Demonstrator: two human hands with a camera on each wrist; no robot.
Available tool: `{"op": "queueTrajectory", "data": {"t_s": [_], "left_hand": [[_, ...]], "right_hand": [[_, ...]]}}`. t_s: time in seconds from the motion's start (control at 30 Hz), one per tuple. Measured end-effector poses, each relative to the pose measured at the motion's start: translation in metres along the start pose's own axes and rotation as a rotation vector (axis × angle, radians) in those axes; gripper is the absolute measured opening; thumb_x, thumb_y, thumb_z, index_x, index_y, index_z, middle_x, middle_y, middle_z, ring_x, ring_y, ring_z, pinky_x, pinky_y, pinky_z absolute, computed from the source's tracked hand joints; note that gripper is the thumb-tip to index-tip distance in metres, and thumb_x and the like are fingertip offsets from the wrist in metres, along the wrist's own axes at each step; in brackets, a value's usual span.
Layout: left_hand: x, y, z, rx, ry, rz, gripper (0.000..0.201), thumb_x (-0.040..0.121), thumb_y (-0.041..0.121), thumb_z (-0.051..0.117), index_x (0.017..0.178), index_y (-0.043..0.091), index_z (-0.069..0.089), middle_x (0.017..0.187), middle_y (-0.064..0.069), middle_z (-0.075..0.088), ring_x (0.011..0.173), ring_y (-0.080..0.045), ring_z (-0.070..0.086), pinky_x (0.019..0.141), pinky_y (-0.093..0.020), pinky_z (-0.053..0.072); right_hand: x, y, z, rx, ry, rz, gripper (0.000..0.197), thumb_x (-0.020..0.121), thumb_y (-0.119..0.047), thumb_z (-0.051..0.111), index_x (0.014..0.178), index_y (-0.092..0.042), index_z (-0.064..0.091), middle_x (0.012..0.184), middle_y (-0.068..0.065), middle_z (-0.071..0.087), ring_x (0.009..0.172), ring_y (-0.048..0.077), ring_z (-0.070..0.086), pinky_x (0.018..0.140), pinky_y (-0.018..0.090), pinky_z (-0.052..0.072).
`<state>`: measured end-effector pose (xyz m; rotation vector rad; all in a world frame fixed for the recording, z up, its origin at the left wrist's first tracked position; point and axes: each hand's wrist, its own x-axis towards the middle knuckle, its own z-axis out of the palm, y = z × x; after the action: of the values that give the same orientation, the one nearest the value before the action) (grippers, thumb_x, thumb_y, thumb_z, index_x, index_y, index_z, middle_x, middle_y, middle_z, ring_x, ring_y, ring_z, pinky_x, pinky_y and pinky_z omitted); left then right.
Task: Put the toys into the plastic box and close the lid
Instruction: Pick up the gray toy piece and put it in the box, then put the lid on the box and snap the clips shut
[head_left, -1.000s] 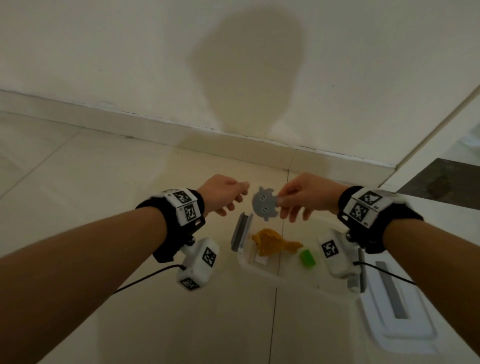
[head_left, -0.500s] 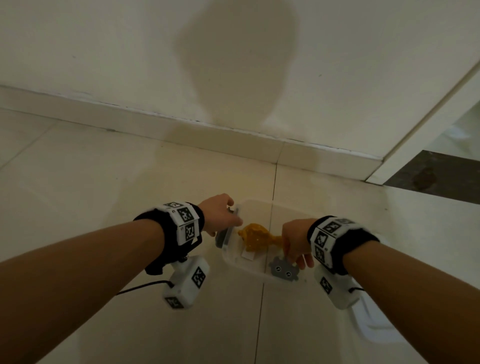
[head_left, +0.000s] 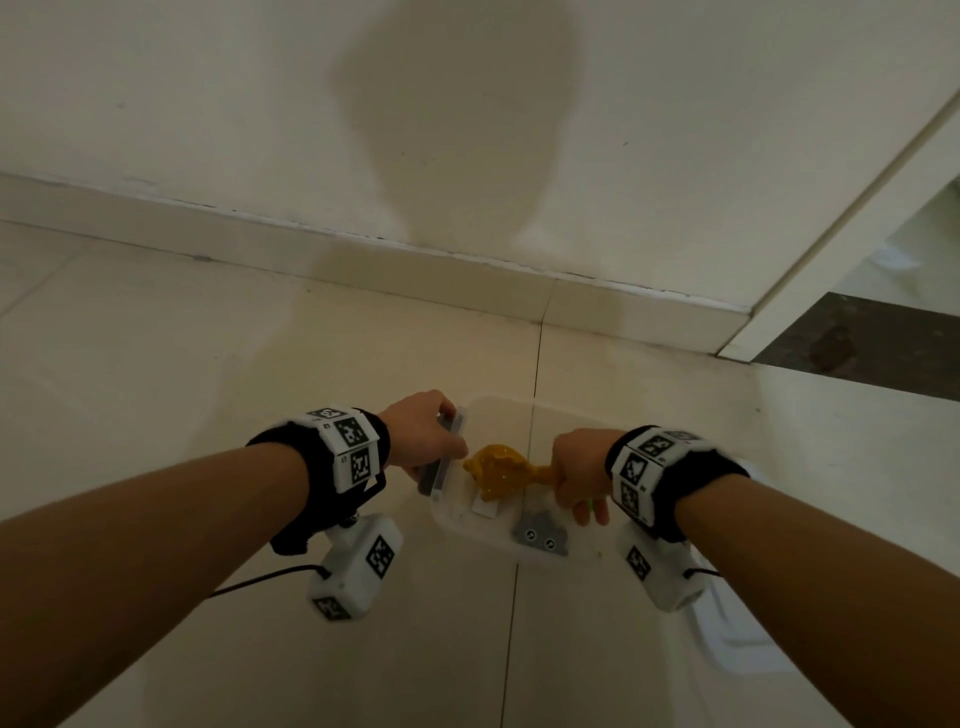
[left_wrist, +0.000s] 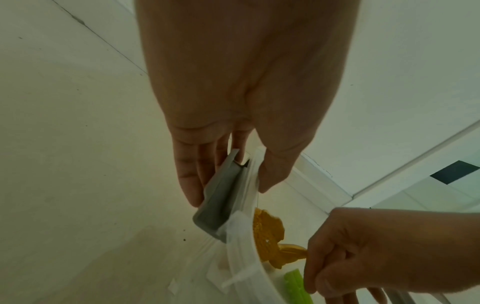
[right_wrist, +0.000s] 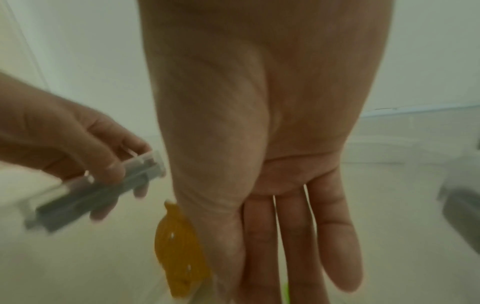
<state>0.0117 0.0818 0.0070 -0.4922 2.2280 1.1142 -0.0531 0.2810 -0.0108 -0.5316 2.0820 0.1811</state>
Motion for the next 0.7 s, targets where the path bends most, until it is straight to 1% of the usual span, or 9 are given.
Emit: {"op": "queueTrajectory", "data": {"t_s": [0.07,0.13,0.23,0.3,0.4,0.5,0.57,0.63,0.7], "left_hand": [[-0.001,0.000,-0.001,0.006,-0.005,0.001,0.057,0.090,0.021,0.066,0.139,0.013,0.039,0.116,-0.007,0.046,0.095,-0.029,0.060,0.079,-0.040,0.060],[-0.002,-0.002,-0.001,0.014,-0.002,-0.002,0.056,0.090,0.021,0.066,0.139,0.013,0.039,0.117,-0.007,0.047,0.096,-0.029,0.060,0.080,-0.040,0.060],[-0.002,-0.004,-0.001,0.013,-0.011,-0.016,0.054,0.091,0.021,0.065,0.138,0.013,0.039,0.117,-0.008,0.047,0.097,-0.030,0.060,0.081,-0.041,0.059],[-0.002,-0.005,-0.001,0.003,-0.009,-0.016,0.052,0.092,0.023,0.063,0.137,0.013,0.039,0.117,-0.008,0.048,0.099,-0.029,0.059,0.080,-0.040,0.059],[0.000,0.000,0.002,-0.017,0.033,0.001,0.050,0.093,0.030,0.060,0.136,0.015,0.040,0.124,-0.009,0.052,0.104,-0.029,0.057,0.082,-0.040,0.057],[0.004,0.007,0.005,0.000,0.076,-0.001,0.050,0.094,0.033,0.058,0.138,0.016,0.041,0.118,-0.006,0.051,0.106,-0.029,0.055,0.087,-0.040,0.052],[0.009,0.014,0.007,0.026,0.105,0.009,0.050,0.094,0.033,0.057,0.138,0.016,0.042,0.115,-0.005,0.050,0.106,-0.028,0.055,0.090,-0.040,0.049],[0.012,0.021,0.010,0.059,0.136,0.029,0.046,0.095,0.032,0.055,0.136,0.015,0.045,0.114,-0.005,0.052,0.103,-0.027,0.055,0.088,-0.036,0.046],[0.015,0.025,0.014,0.120,0.156,0.046,0.041,0.097,0.030,0.049,0.133,0.011,0.049,0.125,-0.009,0.055,0.108,-0.028,0.055,0.089,-0.034,0.043]], "right_hand": [[-0.010,0.005,-0.011,0.197,-0.037,-0.040,0.028,0.096,-0.019,0.060,0.105,0.004,0.074,0.096,0.010,0.079,0.086,0.027,0.077,0.069,0.030,0.060],[-0.022,0.016,-0.026,0.411,0.020,-0.094,0.028,0.095,-0.023,0.062,0.105,0.000,0.074,0.092,0.008,0.080,0.084,0.023,0.077,0.066,0.028,0.057],[-0.045,0.048,-0.046,0.737,0.283,-0.109,0.030,0.094,-0.032,0.066,0.095,-0.003,0.074,0.077,0.008,0.079,0.070,0.020,0.075,0.060,0.027,0.053],[-0.052,0.076,-0.051,0.879,0.484,-0.020,0.031,0.093,-0.033,0.066,0.086,-0.003,0.073,0.062,0.007,0.074,0.060,0.020,0.072,0.053,0.026,0.049],[-0.055,0.113,-0.039,0.827,0.634,0.198,0.032,0.094,-0.030,0.063,0.078,-0.004,0.070,0.051,0.003,0.068,0.047,0.017,0.066,0.045,0.021,0.045],[-0.051,0.135,-0.013,0.716,0.522,0.374,0.029,0.095,-0.027,0.061,0.083,-0.001,0.069,0.065,0.008,0.070,0.048,0.018,0.065,0.036,0.016,0.042],[-0.046,0.147,0.008,0.604,0.410,0.447,0.027,0.093,-0.027,0.064,0.095,0.000,0.067,0.078,0.011,0.073,0.057,0.022,0.068,0.042,0.020,0.048],[-0.041,0.157,0.027,0.442,0.341,0.501,0.032,0.090,-0.029,0.066,0.107,-0.003,0.063,0.101,0.014,0.073,0.078,0.026,0.072,0.060,0.029,0.057],[-0.037,0.163,0.045,0.288,0.299,0.533,0.042,0.091,-0.031,0.066,0.122,-0.004,0.060,0.122,0.015,0.068,0.105,0.028,0.069,0.080,0.031,0.055]]}}
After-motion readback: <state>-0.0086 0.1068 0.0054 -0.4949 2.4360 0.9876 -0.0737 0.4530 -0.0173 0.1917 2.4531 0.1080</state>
